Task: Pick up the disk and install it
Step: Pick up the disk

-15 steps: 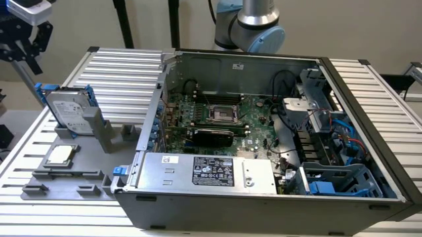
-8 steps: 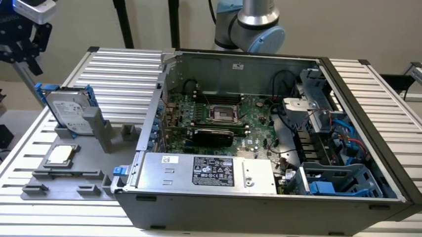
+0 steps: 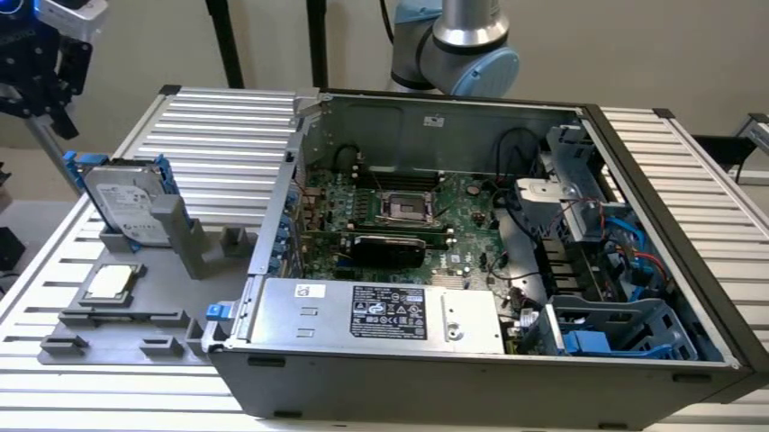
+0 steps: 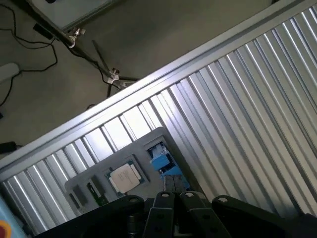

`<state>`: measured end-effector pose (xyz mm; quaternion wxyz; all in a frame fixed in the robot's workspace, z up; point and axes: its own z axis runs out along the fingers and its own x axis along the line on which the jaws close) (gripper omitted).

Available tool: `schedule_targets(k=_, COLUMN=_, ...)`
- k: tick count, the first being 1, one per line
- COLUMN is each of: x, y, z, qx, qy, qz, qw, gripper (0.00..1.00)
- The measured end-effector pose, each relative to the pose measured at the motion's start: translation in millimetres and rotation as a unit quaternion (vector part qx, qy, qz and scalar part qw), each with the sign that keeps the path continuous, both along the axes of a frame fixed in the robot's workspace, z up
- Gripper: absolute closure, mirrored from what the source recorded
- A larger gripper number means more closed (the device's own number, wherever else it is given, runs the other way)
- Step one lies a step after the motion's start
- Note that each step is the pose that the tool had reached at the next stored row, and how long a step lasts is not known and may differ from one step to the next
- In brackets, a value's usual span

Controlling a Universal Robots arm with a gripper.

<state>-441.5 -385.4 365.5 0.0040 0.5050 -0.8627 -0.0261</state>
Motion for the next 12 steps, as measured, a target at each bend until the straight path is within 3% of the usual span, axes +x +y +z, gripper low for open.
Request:
schedule_targets(k=5, x=0.5, y=0.0, z=-1.2, qx=0.0, qy=0.0, qz=0.04, qw=0.9992, gripper=0.89)
schedule_targets(k=12, x=2.6, y=0.0, z=-2.7, qx=0.0, qy=0.0001, qz=0.092, qw=0.9958, gripper=0.89)
